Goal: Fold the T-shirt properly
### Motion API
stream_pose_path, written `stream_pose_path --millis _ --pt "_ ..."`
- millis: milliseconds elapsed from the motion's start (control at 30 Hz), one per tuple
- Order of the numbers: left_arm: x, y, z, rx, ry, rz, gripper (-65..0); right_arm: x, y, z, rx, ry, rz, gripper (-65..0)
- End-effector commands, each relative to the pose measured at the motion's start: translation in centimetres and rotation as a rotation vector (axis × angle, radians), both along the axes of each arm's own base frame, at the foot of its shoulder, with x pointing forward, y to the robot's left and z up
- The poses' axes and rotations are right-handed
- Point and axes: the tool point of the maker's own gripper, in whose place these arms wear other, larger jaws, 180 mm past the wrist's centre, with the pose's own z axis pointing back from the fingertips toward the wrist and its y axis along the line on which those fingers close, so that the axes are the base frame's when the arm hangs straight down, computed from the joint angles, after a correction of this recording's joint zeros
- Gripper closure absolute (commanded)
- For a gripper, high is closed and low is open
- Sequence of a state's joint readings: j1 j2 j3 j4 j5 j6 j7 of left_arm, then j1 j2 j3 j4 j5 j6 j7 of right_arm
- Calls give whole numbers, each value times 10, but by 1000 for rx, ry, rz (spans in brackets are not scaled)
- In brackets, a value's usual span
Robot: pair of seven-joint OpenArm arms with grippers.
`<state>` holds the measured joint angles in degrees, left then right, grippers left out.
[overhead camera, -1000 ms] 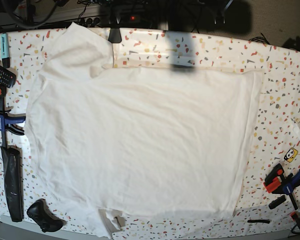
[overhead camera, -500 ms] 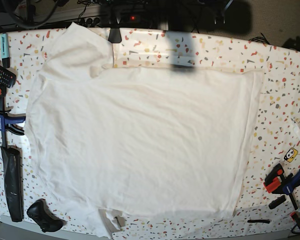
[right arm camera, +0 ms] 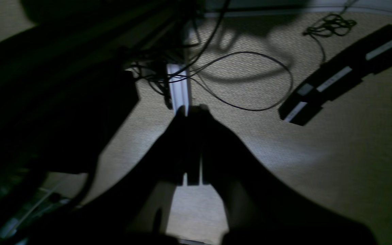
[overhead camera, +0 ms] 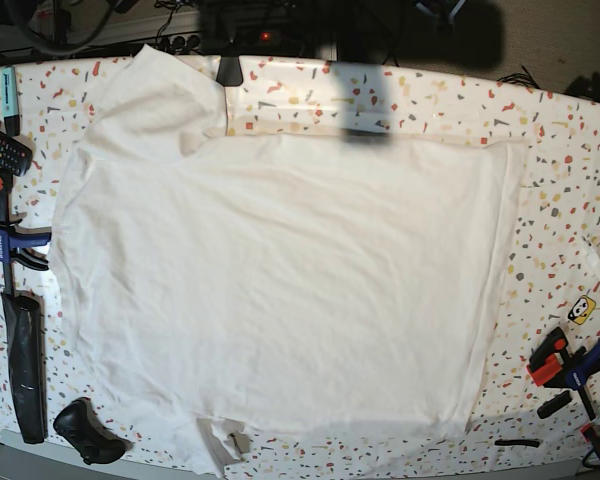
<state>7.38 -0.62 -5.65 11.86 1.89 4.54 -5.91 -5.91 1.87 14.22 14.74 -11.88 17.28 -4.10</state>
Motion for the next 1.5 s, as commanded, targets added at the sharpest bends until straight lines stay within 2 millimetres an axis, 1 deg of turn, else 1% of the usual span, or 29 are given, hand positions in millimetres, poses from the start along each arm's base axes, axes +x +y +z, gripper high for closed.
stream_pose_path --millis 0,200,300,433,567,667,833,933,1033,1133,1233,1333,1467 --pt "-6 3 1 9 -4 -3 0 -2 -6 1 3 2 2 0" --pt "-23 18 8 40 -81 -23 0 -23 -37 2 -44 23 9 0" --pt "-28 23 12 52 -119 -33 0 -30 -54 5 -58 -18 10 0" --pt "-34 27 17 63 -165 -44 0 -38 -66 12 -13 -100 11 0" --pt "-36 27 27 70 -248 -59 0 -47 -76 24 35 -209 -3 0" --pt "-34 27 42 81 -372 -80 0 -52 -85 37 59 -300 -20 0" --pt "-32 24 82 98 -622 -120 0 -54 -102 62 60 -470 -46 0" --pt "-35 24 100 105 -696 -135 0 -54 -110 77 51 -568 -55 0" --pt "-37 25 111 110 -732 -143 0 -52 -109 92 66 -661 -43 0" --pt "-36 26 126 116 -778 -152 0 -52 -97 108 126 -751 0 0" --pt "-33 26 145 121 -833 -162 0 -54 -88 122 190 -808 -12 0" --pt "-28 26 168 126 -895 -173 0 -58 -87 129 217 -829 -45 0" --pt "-21 25 200 132 -976 -188 0 -66 -87 134 228 -831 -64 0"
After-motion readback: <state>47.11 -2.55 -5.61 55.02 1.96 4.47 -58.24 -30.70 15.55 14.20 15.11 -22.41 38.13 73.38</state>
